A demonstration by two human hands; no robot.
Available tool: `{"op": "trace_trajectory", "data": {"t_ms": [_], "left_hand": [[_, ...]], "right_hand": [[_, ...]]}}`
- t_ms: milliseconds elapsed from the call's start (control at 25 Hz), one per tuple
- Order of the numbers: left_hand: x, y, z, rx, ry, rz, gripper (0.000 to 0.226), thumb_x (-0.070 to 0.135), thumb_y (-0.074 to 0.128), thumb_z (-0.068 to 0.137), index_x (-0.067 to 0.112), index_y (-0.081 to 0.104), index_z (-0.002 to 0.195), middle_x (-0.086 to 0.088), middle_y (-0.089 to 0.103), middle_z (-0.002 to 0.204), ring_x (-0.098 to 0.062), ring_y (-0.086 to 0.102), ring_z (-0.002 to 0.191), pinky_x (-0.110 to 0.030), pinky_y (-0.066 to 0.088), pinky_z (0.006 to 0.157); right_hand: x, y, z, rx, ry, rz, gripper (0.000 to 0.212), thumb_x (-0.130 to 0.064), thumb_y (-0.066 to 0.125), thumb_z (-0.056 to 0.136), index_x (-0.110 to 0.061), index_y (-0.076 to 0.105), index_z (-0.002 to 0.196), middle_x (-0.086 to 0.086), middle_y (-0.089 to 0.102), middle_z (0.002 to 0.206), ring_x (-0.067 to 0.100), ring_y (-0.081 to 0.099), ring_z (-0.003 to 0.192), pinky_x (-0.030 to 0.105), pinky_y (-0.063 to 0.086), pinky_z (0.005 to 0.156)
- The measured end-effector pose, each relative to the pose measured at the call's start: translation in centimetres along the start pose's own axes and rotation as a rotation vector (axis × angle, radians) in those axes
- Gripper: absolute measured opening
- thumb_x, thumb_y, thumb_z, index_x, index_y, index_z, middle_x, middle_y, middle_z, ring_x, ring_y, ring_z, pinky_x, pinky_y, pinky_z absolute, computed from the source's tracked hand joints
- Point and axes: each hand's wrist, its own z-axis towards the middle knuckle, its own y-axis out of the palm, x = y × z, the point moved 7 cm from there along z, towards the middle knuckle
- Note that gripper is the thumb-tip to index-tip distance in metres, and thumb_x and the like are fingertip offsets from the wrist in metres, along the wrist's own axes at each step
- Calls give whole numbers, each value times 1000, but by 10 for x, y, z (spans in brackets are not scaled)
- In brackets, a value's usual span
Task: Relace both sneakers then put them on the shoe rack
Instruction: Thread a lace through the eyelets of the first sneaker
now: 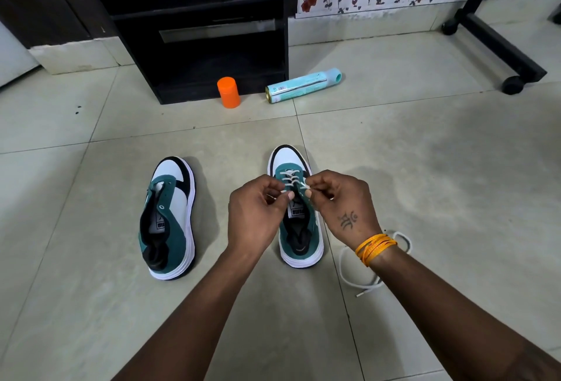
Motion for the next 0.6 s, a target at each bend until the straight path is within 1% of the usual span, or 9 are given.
{"op": "trace_trajectory", "data": {"t_ms": [80, 160, 240, 280, 320, 400, 440, 520, 600], "left_hand": [[-10, 5, -1, -13, -18, 114, 17, 31, 89, 78, 26, 78, 89, 14, 74, 78, 2, 68, 69, -15, 50, 64], [-11, 9, 0, -21, 8, 151, 12, 28, 86, 79, 25, 80, 89, 13, 76, 80, 2, 69, 71, -18, 53, 68], [-11, 10, 2, -19, 2, 152, 4, 23, 80, 83, 23, 83, 86, 13, 78, 79, 1, 70, 71, -16, 53, 69], [-15, 10, 4, -32, -43, 115, 5, 21, 79, 85, 23, 83, 85, 12, 78, 77, 0, 72, 71, -18, 55, 71], [-22, 11, 6, -56, -118, 35, 6, 20, 78, 86, 23, 84, 84, 10, 78, 75, -5, 74, 70, -24, 59, 75], [-37, 14, 9, -96, -300, -154, 9, 14, 79, 88, 20, 83, 83, 3, 79, 74, -17, 77, 72, -39, 65, 80], [-42, 14, 9, -101, -367, -218, 10, 11, 80, 88, 18, 82, 82, -1, 79, 75, -20, 78, 73, -44, 66, 81], [-48, 14, 9, -101, -428, -277, 10, 8, 79, 89, 14, 81, 82, -6, 79, 78, -22, 77, 74, -45, 66, 82], [-48, 15, 9, -105, -434, -297, 9, 7, 78, 90, 13, 81, 84, -7, 79, 80, -21, 77, 75, -44, 66, 82]], "right_hand": [[6, 6, 4, -34, 12, -51, 13, -9, 79, 85, -18, 80, 93, -10, 77, 84, 2, 72, 78, 30, 60, 81], [5, 13, 5, -54, -42, -136, 11, -10, 78, 83, -20, 79, 87, -10, 75, 83, 6, 70, 77, 35, 59, 79], [-3, 17, 6, -55, -117, -215, 9, -12, 76, 83, -21, 76, 86, -7, 71, 85, 11, 67, 75, 36, 57, 75], [-7, 19, 6, -57, -154, -245, 8, -14, 74, 83, -22, 73, 86, -6, 69, 86, 14, 65, 75, 36, 55, 73], [-12, 22, 5, -66, -185, -279, 7, -16, 71, 84, -21, 71, 87, -4, 67, 88, 16, 64, 75, 37, 54, 71], [-18, 29, 3, -100, -216, -362, 5, -19, 67, 86, -22, 66, 90, -3, 63, 92, 21, 64, 79, 37, 52, 67], [-20, 32, 1, -118, -227, -402, 4, -21, 65, 87, -22, 64, 91, -3, 61, 95, 23, 63, 80, 38, 52, 66], [-22, 37, -1, -139, -250, -475, 4, -24, 61, 88, -22, 63, 89, -2, 57, 98, 25, 61, 82, 39, 52, 62], [-22, 42, -1, -127, -258, -547, 8, -26, 60, 88, -18, 62, 89, 2, 54, 100, 28, 60, 83, 41, 52, 59]]}}
